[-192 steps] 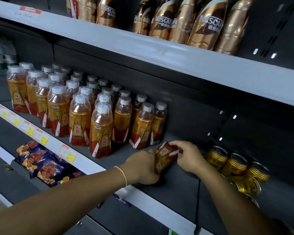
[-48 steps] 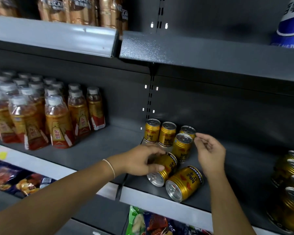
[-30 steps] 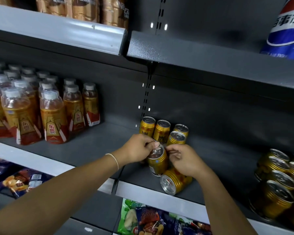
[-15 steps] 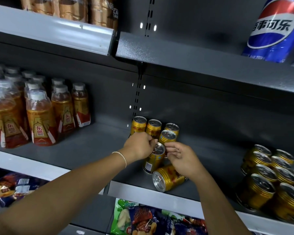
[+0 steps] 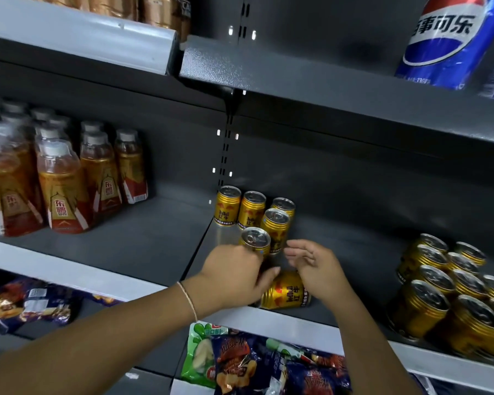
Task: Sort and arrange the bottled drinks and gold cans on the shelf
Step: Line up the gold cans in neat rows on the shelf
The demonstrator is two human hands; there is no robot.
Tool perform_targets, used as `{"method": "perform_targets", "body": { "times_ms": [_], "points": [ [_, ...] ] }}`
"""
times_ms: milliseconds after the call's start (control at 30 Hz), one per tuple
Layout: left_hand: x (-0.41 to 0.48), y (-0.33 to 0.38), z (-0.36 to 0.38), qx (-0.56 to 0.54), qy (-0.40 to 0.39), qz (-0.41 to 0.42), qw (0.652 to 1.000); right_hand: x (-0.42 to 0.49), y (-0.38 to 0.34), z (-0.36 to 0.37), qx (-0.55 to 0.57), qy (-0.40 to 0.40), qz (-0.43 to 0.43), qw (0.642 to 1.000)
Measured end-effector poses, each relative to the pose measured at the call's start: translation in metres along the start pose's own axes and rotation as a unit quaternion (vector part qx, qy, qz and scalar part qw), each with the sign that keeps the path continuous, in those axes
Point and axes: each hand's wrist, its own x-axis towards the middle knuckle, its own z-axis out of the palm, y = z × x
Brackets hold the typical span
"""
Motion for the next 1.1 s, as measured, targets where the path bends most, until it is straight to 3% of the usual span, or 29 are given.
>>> {"method": "perform_targets", "body": {
  "times_ms": [100,400,733,967,1100],
  "points": [
    [-0.007,0.006,0.009,0.014,-0.063,-0.007,0.998,-0.006,0.003,-0.003,-0.009,-0.003,0.003,1.0],
    [-0.005,0.019,0.009,0.026,-0.125,-0.011,0.992,-0.013,0.011,-0.011,-0.027,-0.007,0.016,0.999],
    [0.037,0.046,-0.003,0.006,-0.071,-0.027,0.997,-0.022,0.02,-0.035,-0.072,0.086,-0.026,0.993],
    [0.058,0.059,0.001,-0.097,-0.094,-0.03,0.99,-0.043,0.028,-0.055,-0.056,-0.044,-0.001,0.997],
    [0.066,0.065,0.005,-0.141,-0.099,-0.01,0.985,-0.049,0.025,-0.054,-0.04,-0.033,-0.001,0.999]
  ]
}}
